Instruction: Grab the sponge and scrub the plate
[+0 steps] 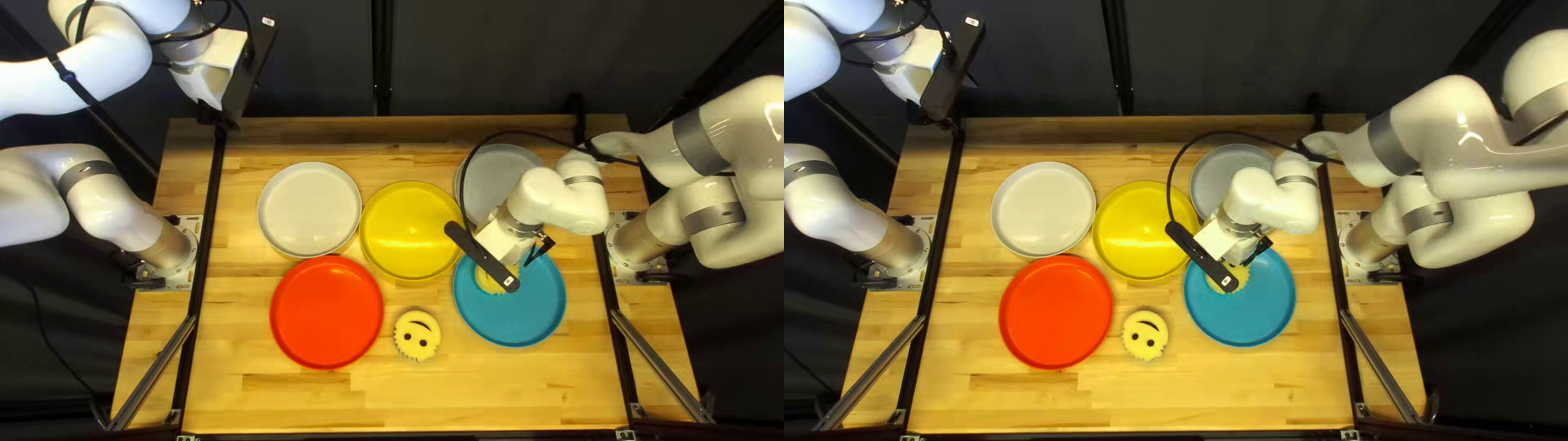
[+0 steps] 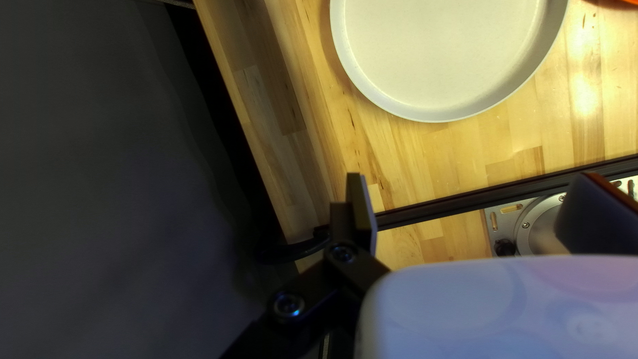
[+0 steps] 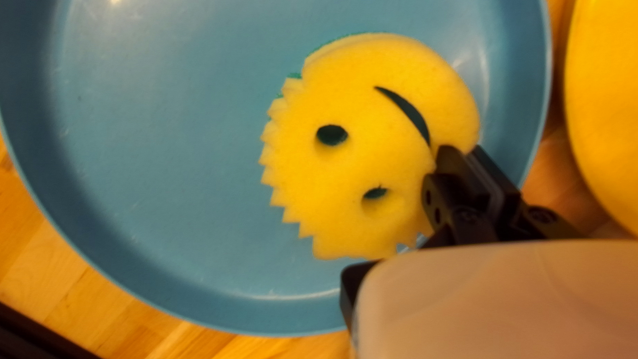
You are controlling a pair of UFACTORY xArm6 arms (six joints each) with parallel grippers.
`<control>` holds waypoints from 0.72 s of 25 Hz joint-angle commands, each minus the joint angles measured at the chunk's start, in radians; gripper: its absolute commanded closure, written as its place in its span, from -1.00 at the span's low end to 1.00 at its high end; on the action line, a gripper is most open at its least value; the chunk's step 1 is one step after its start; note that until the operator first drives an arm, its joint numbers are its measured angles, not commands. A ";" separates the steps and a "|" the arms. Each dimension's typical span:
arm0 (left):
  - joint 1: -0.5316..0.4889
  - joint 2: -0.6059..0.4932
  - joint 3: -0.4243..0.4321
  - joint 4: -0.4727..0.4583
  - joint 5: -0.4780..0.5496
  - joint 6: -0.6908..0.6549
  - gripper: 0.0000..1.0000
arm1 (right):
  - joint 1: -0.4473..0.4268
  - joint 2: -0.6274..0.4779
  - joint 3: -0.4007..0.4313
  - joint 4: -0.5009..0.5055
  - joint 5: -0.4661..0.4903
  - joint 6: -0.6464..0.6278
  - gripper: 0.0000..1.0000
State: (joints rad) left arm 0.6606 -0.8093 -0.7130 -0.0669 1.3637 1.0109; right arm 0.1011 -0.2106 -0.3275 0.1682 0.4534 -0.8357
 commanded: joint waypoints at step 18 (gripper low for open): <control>0.000 0.000 0.000 0.000 0.000 0.000 -1.00 | 0.022 0.019 -0.045 -0.020 0.029 0.048 1.00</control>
State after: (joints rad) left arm 0.6606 -0.8093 -0.7130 -0.0669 1.3637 1.0109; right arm 0.1279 -0.2380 -0.3254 0.1456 0.4930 -0.7700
